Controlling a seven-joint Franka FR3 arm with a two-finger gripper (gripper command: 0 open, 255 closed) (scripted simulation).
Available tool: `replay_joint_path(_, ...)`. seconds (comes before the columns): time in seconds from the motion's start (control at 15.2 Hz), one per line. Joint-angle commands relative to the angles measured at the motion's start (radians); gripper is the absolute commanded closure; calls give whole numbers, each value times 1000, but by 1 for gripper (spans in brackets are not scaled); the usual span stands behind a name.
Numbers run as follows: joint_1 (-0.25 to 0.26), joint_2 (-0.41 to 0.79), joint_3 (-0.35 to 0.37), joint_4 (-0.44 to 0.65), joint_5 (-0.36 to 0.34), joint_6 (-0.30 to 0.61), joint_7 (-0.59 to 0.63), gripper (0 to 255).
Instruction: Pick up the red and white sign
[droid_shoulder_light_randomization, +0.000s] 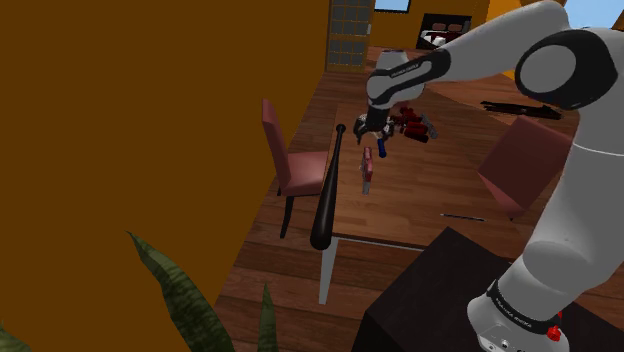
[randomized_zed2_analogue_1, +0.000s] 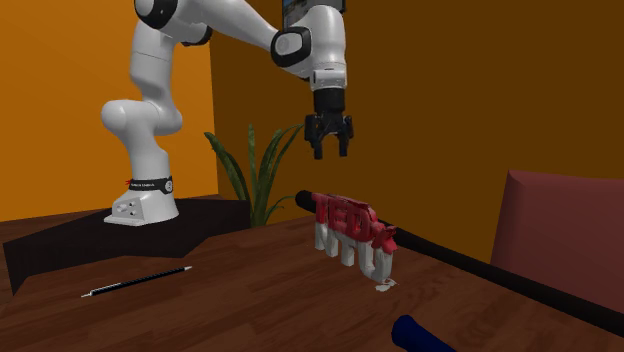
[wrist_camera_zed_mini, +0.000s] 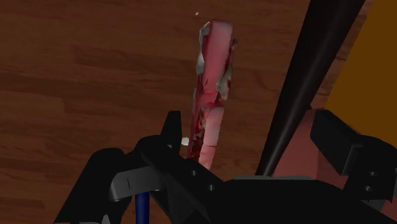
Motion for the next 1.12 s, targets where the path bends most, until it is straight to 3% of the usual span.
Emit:
replay_joint_path(0.0,-9,72,-9,54,6,10,19,0)
replay_joint_path(0.53,-65,349,-43,324,43,-10,71,0)
replay_joint_path(1.06,-68,402,-38,304,49,63,68,0)
